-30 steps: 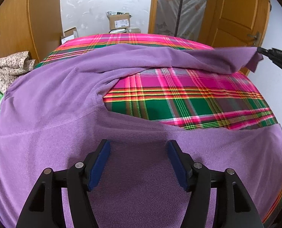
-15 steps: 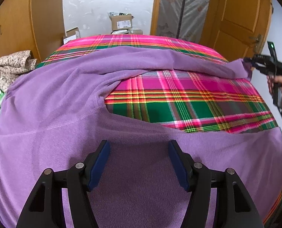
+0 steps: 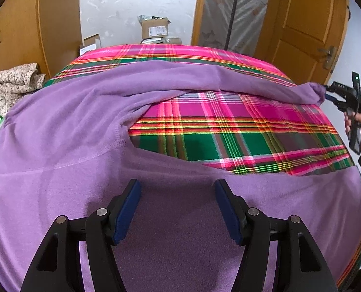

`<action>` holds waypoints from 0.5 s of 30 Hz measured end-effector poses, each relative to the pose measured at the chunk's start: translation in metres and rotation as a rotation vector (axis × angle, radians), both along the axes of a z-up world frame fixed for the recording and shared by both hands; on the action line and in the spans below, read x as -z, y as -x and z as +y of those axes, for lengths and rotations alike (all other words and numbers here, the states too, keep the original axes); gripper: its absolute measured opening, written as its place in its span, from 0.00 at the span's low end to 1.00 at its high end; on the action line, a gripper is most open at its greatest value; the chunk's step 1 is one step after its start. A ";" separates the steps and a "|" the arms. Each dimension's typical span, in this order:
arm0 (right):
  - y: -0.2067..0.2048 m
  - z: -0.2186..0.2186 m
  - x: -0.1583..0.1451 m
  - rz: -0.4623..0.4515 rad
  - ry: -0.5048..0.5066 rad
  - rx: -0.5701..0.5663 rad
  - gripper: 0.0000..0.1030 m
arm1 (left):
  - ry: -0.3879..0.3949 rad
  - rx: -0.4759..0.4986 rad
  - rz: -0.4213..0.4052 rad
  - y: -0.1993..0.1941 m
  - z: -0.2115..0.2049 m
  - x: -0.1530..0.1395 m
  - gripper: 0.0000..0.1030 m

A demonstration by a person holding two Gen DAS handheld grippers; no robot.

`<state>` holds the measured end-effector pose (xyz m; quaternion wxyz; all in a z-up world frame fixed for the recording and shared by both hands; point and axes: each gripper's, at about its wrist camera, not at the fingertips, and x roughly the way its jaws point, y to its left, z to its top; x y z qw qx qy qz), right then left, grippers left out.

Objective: Fold clothes

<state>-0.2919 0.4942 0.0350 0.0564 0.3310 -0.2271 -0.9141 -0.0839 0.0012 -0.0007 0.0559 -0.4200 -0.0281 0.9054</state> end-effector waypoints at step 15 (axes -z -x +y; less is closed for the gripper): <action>-0.036 0.000 0.012 0.048 0.012 -0.198 0.49 | -0.001 0.001 -0.001 0.000 0.000 0.000 0.64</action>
